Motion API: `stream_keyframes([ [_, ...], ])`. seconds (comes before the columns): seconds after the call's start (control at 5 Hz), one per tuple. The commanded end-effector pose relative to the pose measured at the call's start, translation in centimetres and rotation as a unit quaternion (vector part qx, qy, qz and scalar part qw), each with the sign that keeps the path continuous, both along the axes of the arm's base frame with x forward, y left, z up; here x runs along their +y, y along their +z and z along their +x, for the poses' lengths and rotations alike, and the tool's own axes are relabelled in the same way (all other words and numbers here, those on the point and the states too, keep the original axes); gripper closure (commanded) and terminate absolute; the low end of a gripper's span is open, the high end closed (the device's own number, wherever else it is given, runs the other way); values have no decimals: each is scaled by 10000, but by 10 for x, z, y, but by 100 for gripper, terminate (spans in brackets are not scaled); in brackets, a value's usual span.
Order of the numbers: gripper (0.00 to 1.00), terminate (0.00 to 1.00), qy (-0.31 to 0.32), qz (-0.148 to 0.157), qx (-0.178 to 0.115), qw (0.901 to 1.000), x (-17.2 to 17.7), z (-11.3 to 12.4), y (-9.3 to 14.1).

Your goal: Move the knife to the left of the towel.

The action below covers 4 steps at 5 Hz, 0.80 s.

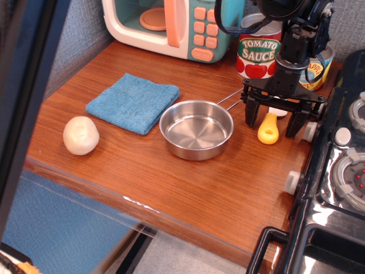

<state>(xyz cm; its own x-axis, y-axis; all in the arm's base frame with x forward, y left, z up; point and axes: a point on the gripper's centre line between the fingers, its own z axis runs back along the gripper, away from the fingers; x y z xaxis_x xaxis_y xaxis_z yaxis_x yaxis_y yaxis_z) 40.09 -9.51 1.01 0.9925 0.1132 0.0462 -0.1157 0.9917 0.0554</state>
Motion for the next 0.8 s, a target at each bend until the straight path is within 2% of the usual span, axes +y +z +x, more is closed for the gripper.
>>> stream_keyframes([
  [0.0, 100, 0, 223, -141, 81, 9996, 22, -12, -12],
  [0.2, 100, 0, 129, -191, 134, 9996, 22, -13, -11],
  [0.6, 100, 0, -93, -398, -60, 9991, 14, -5, 4],
])
